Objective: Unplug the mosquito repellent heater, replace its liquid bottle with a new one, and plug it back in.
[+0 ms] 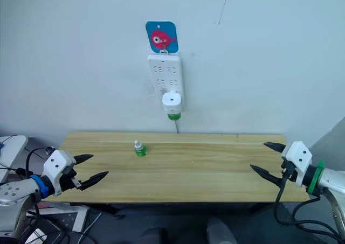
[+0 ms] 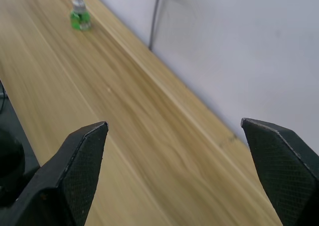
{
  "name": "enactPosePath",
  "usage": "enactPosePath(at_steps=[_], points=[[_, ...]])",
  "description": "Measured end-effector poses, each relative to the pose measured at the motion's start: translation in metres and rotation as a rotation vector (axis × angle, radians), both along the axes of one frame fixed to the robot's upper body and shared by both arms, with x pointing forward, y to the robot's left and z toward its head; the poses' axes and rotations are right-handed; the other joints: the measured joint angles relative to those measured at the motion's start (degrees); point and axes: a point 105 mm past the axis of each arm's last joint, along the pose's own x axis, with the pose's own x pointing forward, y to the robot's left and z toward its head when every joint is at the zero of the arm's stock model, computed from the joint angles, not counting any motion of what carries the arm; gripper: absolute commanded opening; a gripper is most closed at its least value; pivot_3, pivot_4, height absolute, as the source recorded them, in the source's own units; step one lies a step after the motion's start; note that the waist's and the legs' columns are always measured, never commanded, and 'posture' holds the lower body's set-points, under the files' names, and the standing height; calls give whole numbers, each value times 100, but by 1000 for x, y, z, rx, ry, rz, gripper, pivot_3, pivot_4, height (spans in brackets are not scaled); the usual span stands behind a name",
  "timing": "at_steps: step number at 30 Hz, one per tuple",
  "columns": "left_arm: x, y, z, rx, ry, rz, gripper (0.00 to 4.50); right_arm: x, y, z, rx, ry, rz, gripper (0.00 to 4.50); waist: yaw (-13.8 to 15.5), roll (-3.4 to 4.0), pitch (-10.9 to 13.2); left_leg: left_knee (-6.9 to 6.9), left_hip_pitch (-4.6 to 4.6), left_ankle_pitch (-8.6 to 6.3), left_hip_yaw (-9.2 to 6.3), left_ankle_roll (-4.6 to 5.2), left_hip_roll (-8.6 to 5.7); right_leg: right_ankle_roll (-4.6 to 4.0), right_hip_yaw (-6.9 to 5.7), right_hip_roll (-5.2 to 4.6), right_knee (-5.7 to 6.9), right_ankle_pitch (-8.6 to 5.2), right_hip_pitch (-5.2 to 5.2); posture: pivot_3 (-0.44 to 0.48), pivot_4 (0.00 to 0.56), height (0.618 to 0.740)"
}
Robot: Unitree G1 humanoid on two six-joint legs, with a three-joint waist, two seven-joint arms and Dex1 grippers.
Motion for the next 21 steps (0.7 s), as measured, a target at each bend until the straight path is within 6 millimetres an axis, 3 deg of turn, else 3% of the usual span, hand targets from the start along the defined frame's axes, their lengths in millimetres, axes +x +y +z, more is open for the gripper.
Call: enactPosePath(at_steps=[6,13,16,21], points=[[36,-23,37,-80,-95,-22,4500,6,43,36,125,-107,28,4471,-106,-12,224,0,-12,0,-1,0,-2,4,0,1,-1,-1,-2,-228,236,733],[83,-68,83,-222,-179,-71,4500,14,79,75,241,-182,36,4471,-252,-31,390,-1,-59,-2,-23,1,-3,56,-10,11,-2,19,-33,-274,259,733],[99,-84,100,-279,-199,-94,4500,16,93,81,267,-185,50,4471,-303,-25,394,3,-124,-2,-30,1,-3,71,-13,15,6,35,-94,-288,260,733],[116,-93,106,-345,-185,-103,4500,18,104,82,281,-171,52,4471,-439,-17,403,1,-131,-8,-42,12,-4,63,-24,15,5,40,-96,-314,261,733]])
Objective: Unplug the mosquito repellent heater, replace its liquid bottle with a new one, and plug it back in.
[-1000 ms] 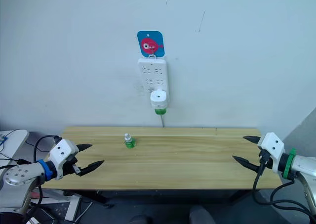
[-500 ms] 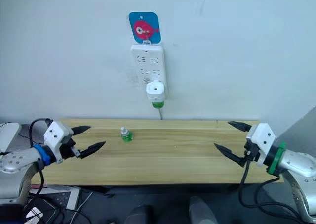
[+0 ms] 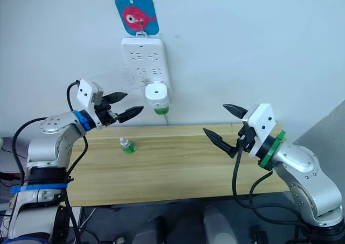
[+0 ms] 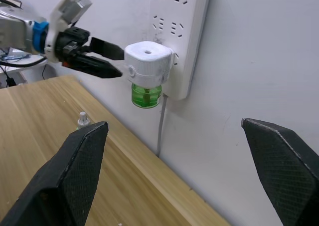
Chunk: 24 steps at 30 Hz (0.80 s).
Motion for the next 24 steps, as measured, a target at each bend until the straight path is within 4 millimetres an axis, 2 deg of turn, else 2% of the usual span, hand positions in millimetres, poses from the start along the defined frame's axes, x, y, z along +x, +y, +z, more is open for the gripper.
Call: enactPosePath(at_steps=[3,8,17,22,24], points=[[6,-6,0,-24,6,-16,4500,0,2,1,-1,3,-2,4471,-38,0,5,0,-4,-1,-8,2,0,1,-9,0,-1,-1,0,-321,259,733],[15,-11,13,-43,-20,-40,4500,-1,3,2,2,10,1,4471,-126,-1,16,2,-10,-1,-14,1,-1,18,-12,0,-2,-11,-1,-330,257,733],[22,-17,15,-40,-21,-94,4500,-4,6,3,10,13,8,4471,-115,7,43,28,-36,3,-51,-2,-12,19,-34,-1,-1,-12,1,-345,259,733],[21,-40,25,-38,-38,-201,4500,-5,6,4,10,10,8,4471,-148,10,67,47,-55,1,-60,0,-13,20,-39,-1,-5,-11,0,-348,259,733],[20,-41,26,-35,-39,-218,4500,-5,6,3,10,13,4,4471,-171,18,73,45,-54,1,-65,1,-11,20,-43,2,-2,-11,-1,-348,259,733]])
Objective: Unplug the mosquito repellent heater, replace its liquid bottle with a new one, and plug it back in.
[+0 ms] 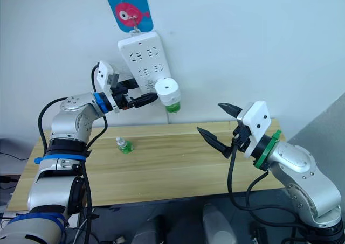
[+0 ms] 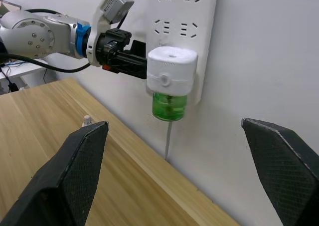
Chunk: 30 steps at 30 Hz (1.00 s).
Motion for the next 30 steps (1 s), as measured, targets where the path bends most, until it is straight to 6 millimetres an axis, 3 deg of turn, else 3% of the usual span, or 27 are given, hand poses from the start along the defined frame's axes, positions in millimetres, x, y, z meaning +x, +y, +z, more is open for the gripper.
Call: enactPosePath(at_steps=[3,10,12,18,23,30], points=[[-1,-1,0,4,1,-16,3888,1,0,0,5,5,-8,4500,-27,8,14,-2,0,0,-13,0,6,0,-10,7,3,0,-1,-348,258,733],[-4,5,0,28,2,-27,1708,2,6,3,42,-1,-22,4500,-98,20,32,-2,-4,0,-24,0,5,0,-19,6,2,0,-1,-348,259,733],[-6,6,2,33,-2,-37,1303,1,8,3,42,-2,-15,4500,-106,20,32,-2,-4,0,-28,0,5,0,-23,6,3,0,0,-348,259,733],[-7,11,2,41,-2,-29,1304,1,13,0,43,13,-5,4500,-139,22,33,-1,-4,0,-33,0,5,-1,-28,6,5,0,0,-336,255,733],[-9,13,2,42,7,-25,1304,14,13,-2,10,43,-107,4500,-147,23,33,-1,-4,1,-38,-1,7,-1,-32,6,6,0,0,-334,253,733],[-12,17,2,43,5,-16,1304,35,54,13,40,44,-149,4500,-167,29,37,-2,-5,1,-50,-1,8,-5,-46,7,9,2,0,-333,250,733]])
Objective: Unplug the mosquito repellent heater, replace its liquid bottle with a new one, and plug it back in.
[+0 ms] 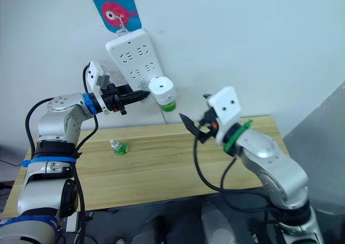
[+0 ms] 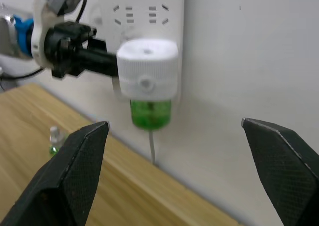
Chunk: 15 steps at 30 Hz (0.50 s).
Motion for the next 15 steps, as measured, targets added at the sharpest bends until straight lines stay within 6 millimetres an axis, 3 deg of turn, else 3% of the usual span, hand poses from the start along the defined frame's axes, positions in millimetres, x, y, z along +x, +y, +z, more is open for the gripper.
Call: enactPosePath(at_steps=[5,9,15], points=[[-1,-1,1,3,-4,-8,1304,18,18,-4,-12,55,-25,4500,5,3,2,-7,-4,0,-15,0,-1,-23,-23,-5,0,13,0,-327,250,733],[-2,-2,1,3,-5,-8,1304,29,31,4,0,60,-15,4500,7,4,2,-12,-4,0,-26,0,0,-26,-35,-5,3,14,0,-314,246,733],[-2,-2,1,6,-9,-10,1304,34,46,2,17,88,19,4500,12,4,2,-20,-4,0,-31,0,-1,-28,-41,-6,2,15,0,-308,246,733]])
